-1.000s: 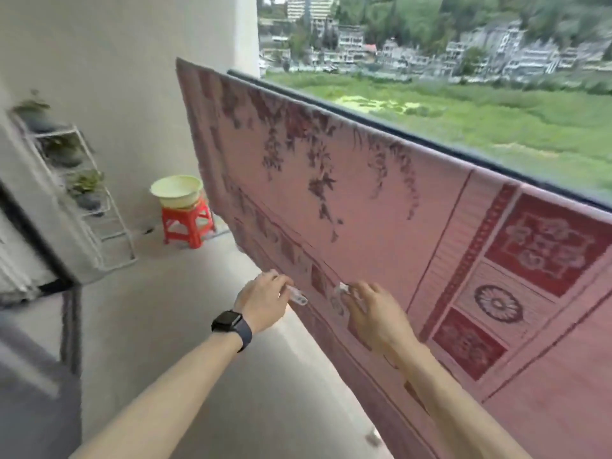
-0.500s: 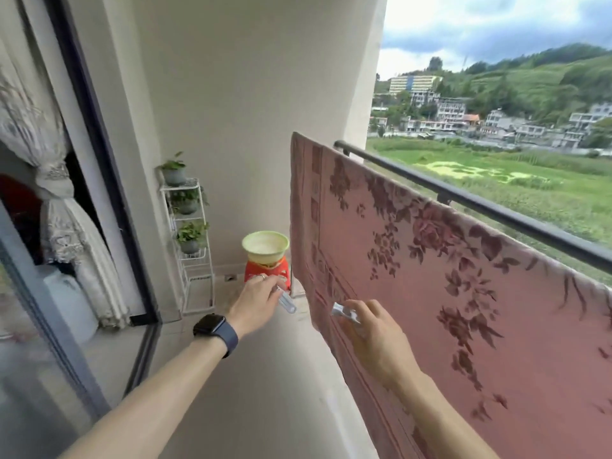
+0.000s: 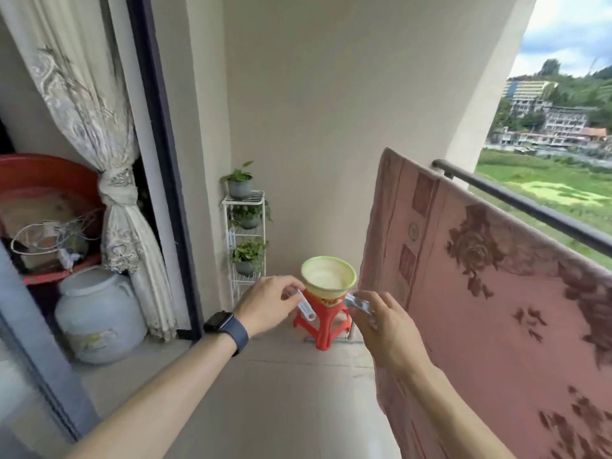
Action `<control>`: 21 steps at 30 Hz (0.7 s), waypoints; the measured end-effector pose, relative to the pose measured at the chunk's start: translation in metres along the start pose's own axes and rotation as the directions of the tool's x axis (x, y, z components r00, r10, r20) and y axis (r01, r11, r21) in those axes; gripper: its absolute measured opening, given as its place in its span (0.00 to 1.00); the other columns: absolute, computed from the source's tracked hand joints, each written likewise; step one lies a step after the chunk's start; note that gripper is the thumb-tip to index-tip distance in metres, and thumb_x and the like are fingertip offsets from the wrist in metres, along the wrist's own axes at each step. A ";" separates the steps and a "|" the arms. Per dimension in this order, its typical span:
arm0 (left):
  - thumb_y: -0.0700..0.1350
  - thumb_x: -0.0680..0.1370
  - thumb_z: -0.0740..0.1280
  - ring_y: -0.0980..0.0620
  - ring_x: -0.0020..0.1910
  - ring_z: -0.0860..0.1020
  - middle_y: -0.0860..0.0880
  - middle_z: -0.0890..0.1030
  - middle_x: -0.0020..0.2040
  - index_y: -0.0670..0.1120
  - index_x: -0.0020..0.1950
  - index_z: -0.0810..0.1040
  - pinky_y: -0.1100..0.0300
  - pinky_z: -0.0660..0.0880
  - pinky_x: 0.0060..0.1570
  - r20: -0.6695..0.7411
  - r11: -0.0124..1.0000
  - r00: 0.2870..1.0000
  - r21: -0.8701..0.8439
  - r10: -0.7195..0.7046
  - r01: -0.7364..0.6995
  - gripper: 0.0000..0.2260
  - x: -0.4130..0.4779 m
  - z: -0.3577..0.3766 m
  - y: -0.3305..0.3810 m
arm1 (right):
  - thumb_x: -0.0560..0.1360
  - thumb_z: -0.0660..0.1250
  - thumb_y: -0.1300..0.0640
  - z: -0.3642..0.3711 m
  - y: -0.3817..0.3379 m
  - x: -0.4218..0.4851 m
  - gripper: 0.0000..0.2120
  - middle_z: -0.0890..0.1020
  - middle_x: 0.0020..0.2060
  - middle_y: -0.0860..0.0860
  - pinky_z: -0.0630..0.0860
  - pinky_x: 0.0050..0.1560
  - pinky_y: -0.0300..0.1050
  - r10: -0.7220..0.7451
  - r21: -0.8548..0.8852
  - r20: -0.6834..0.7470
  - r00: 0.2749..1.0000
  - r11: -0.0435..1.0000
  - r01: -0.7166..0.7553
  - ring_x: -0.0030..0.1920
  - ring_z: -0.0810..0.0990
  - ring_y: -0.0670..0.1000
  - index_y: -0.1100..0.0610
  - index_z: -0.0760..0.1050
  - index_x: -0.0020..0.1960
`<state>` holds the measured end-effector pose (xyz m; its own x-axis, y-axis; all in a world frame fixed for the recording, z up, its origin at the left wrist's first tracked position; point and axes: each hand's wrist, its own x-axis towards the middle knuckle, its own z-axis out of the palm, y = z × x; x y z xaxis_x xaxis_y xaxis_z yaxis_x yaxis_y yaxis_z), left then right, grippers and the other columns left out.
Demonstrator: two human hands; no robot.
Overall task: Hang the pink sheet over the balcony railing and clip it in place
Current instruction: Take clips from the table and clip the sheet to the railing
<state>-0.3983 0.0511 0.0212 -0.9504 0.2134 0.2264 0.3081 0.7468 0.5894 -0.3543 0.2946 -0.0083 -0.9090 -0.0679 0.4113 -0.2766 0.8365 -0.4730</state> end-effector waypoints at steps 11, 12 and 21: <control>0.41 0.80 0.63 0.55 0.54 0.78 0.53 0.80 0.54 0.51 0.60 0.81 0.61 0.73 0.52 0.053 0.957 0.998 -0.288 -0.024 0.038 0.12 0.328 -0.004 -0.121 | 0.80 0.60 0.41 0.111 0.057 0.279 0.14 0.76 0.53 0.40 0.72 0.47 0.35 0.160 0.159 -0.023 0.987 0.975 -0.154 0.46 0.77 0.35 0.44 0.75 0.62; 0.42 0.80 0.64 0.55 0.54 0.78 0.54 0.81 0.54 0.52 0.59 0.81 0.61 0.74 0.53 0.072 0.950 0.997 -0.311 -0.018 0.039 0.11 0.353 0.002 -0.125 | 0.80 0.60 0.41 0.117 0.067 0.295 0.14 0.77 0.52 0.39 0.70 0.47 0.32 0.181 0.170 -0.030 0.983 0.970 -0.174 0.48 0.77 0.34 0.44 0.75 0.61; 0.46 0.76 0.65 0.58 0.48 0.82 0.57 0.85 0.43 0.59 0.45 0.83 0.58 0.76 0.57 0.272 0.900 0.962 -0.427 0.035 0.088 0.09 0.555 0.104 -0.138 | 0.80 0.63 0.45 0.176 0.196 0.430 0.09 0.80 0.50 0.41 0.70 0.47 0.29 0.303 0.223 -0.061 0.951 0.933 -0.283 0.51 0.77 0.40 0.46 0.76 0.58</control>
<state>-0.9726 0.1317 -0.0157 -0.9148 0.4030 0.0272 0.2122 0.4221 0.8813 -0.8544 0.3332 -0.0613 -0.9292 0.2217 0.2956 -0.0707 0.6786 -0.7311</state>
